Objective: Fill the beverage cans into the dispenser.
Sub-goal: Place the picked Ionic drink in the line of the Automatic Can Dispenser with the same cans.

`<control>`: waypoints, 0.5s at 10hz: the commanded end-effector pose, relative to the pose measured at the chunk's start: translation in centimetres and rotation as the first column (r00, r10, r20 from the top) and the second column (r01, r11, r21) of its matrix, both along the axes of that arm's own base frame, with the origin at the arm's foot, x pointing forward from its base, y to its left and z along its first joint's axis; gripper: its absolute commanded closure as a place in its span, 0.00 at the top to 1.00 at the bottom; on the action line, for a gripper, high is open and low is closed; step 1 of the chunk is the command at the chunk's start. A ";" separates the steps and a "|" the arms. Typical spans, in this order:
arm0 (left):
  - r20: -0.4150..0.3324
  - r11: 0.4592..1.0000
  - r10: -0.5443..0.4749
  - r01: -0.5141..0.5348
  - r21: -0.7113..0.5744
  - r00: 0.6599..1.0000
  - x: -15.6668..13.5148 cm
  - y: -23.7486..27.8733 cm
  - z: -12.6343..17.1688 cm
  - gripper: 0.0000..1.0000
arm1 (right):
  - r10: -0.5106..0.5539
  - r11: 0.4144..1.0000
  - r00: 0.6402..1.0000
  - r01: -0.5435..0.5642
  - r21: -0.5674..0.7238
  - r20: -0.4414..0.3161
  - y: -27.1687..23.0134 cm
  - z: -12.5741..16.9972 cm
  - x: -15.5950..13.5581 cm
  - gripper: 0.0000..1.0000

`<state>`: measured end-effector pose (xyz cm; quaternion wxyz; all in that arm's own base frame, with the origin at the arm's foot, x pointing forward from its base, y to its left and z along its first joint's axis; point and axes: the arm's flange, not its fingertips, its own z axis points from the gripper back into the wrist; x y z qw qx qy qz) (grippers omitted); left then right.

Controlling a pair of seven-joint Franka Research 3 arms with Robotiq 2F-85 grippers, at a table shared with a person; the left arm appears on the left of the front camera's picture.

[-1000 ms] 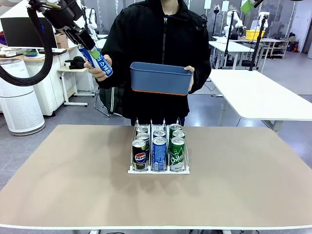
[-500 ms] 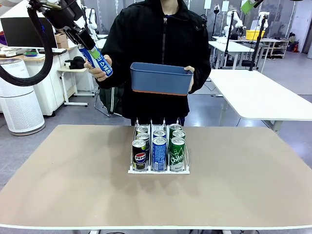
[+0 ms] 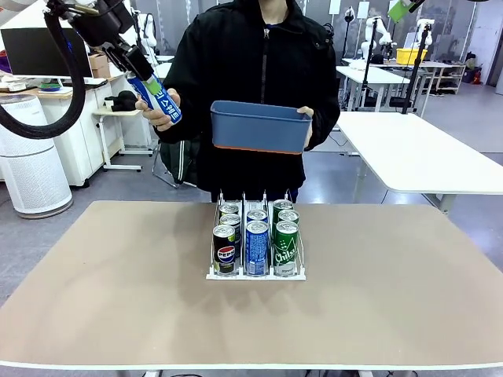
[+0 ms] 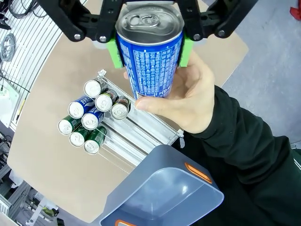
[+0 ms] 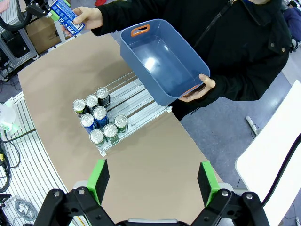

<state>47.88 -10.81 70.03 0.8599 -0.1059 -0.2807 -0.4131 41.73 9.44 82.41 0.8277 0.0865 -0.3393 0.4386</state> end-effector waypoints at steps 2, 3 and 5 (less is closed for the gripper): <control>0.003 1.000 -0.007 0.007 0.004 1.000 0.0 0.2 -0.1 0.06 | -0.005 1.000 1.000 0.005 0.004 -0.003 -0.1 -0.1 -0.1 1.00; 0.003 1.000 -0.007 0.007 0.004 1.000 0.0 0.2 -0.1 0.06 | -0.005 1.000 1.000 0.005 0.004 -0.003 -0.1 -0.1 -0.1 1.00; 0.003 1.000 -0.007 0.007 0.004 1.000 0.0 0.2 -0.1 0.06 | -0.005 1.000 1.000 0.005 0.004 -0.003 -0.1 -0.1 -0.1 1.00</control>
